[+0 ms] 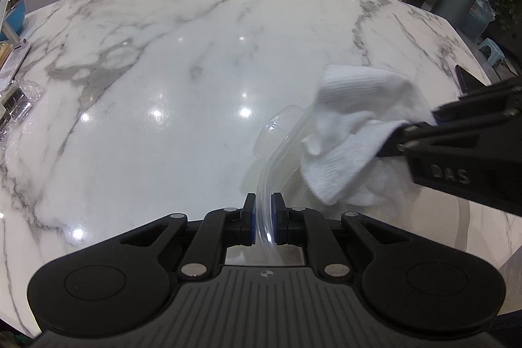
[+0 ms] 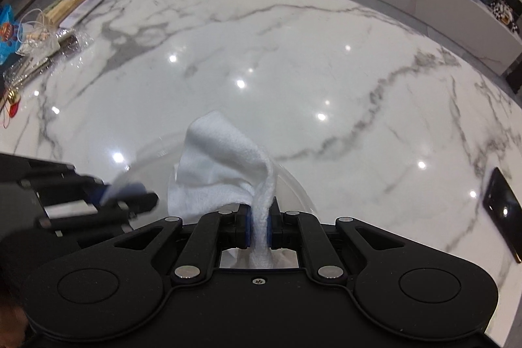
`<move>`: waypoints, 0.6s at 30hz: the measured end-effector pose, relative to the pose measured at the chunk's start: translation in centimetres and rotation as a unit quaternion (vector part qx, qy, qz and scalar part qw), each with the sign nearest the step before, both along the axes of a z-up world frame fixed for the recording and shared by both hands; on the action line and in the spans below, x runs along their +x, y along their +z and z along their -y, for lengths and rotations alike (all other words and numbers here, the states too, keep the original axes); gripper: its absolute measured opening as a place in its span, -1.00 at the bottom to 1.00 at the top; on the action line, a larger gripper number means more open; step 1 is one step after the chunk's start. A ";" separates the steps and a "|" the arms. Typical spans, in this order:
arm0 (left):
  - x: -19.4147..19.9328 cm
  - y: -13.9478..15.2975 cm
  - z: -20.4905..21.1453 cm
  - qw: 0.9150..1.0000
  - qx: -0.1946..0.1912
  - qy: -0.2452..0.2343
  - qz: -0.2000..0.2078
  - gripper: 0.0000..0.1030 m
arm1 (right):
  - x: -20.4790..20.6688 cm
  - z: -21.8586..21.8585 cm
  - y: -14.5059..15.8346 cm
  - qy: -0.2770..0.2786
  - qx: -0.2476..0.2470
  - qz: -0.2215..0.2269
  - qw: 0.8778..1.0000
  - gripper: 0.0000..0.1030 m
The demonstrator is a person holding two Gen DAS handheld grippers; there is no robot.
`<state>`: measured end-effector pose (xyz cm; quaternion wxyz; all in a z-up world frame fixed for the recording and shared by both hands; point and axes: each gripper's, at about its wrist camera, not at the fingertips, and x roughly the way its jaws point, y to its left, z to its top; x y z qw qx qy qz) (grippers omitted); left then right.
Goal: Clean bowl
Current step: 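Rub the towel on the bowl rim with the right gripper while the left gripper holds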
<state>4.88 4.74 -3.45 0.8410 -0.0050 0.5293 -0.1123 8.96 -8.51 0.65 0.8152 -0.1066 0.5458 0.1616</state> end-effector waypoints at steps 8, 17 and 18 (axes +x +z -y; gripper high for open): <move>0.0 0.0 0.0 1.000 0.000 -0.002 0.000 -0.84 | 0.2 -1.5 0.3 0.014 0.061 -0.011 0.998 -0.86; -0.2 0.0 0.3 1.000 0.001 -0.003 0.001 -0.84 | 0.0 -2.0 0.0 0.029 0.102 -0.052 0.993 -0.86; -0.2 0.1 0.3 1.000 0.001 -0.004 0.001 -0.84 | 0.1 -1.8 0.0 0.022 0.098 -0.048 0.994 -0.86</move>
